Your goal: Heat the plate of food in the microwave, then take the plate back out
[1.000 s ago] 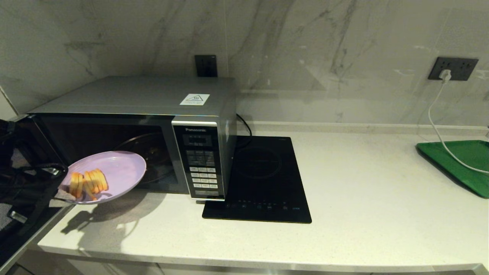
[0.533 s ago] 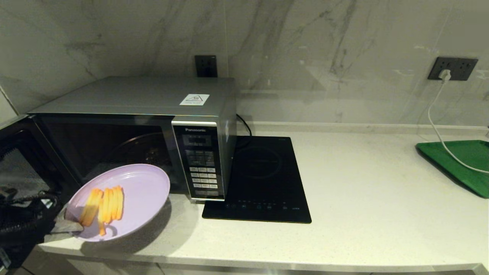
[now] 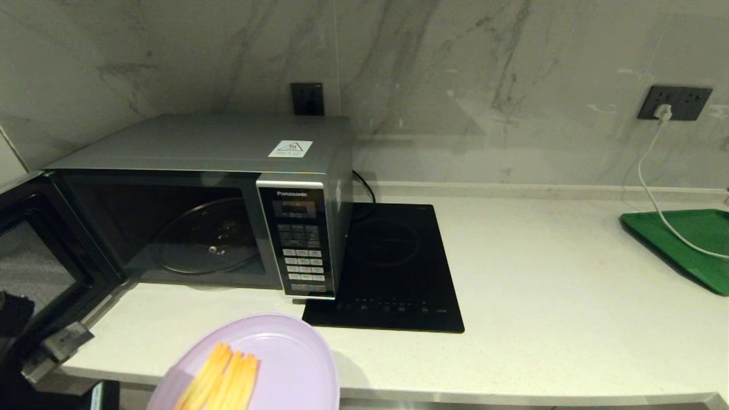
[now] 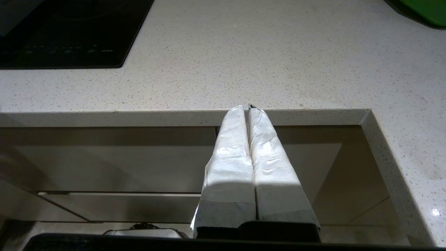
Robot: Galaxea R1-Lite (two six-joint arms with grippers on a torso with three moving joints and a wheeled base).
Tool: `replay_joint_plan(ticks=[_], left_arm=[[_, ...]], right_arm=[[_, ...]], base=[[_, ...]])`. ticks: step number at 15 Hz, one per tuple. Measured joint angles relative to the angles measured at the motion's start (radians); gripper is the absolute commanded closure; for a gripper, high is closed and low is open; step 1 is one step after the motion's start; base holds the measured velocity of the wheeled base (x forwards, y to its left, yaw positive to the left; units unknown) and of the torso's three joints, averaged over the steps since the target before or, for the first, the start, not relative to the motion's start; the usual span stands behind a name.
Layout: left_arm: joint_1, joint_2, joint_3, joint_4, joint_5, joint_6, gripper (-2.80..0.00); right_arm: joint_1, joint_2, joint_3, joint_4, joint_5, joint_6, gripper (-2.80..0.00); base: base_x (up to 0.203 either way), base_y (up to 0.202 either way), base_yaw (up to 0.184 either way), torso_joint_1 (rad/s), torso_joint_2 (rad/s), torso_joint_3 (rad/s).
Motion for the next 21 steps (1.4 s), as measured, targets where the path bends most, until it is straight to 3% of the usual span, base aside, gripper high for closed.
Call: replay_joint_plan(ticks=[3,6,8,11,21], left_arm=[[-0.200,0.075,-0.012,-0.062,0.063,-0.100,0.00],[-0.339,0.235,-0.057,-0.144,0.174,-0.188,0.00],[-0.402,0.353,-0.119,-0.184,0.215,-0.233,0.00],[-0.457,0.507,-0.243,-0.206,0.234,-0.248,0.00],[-0.514,0.826,-0.552,-0.205,0.220,-0.246,0.00]], right_arm=[[0.000,0.000,0.000,0.000,0.000,0.000,0.00],[0.000,0.000,0.000,0.000,0.000,0.000,0.00],[0.000,0.000,0.000,0.000,0.000,0.000,0.00],[0.000,0.000,0.000,0.000,0.000,0.000,0.00],[0.000,0.000,0.000,0.000,0.000,0.000,0.00]], base=[[0.000,0.000,0.000,0.000,0.00,0.000],[0.000,0.000,0.000,0.000,0.00,0.000],[0.000,0.000,0.000,0.000,0.00,0.000],[0.000,0.000,0.000,0.000,0.00,0.000],[0.000,0.000,0.000,0.000,0.00,0.000]])
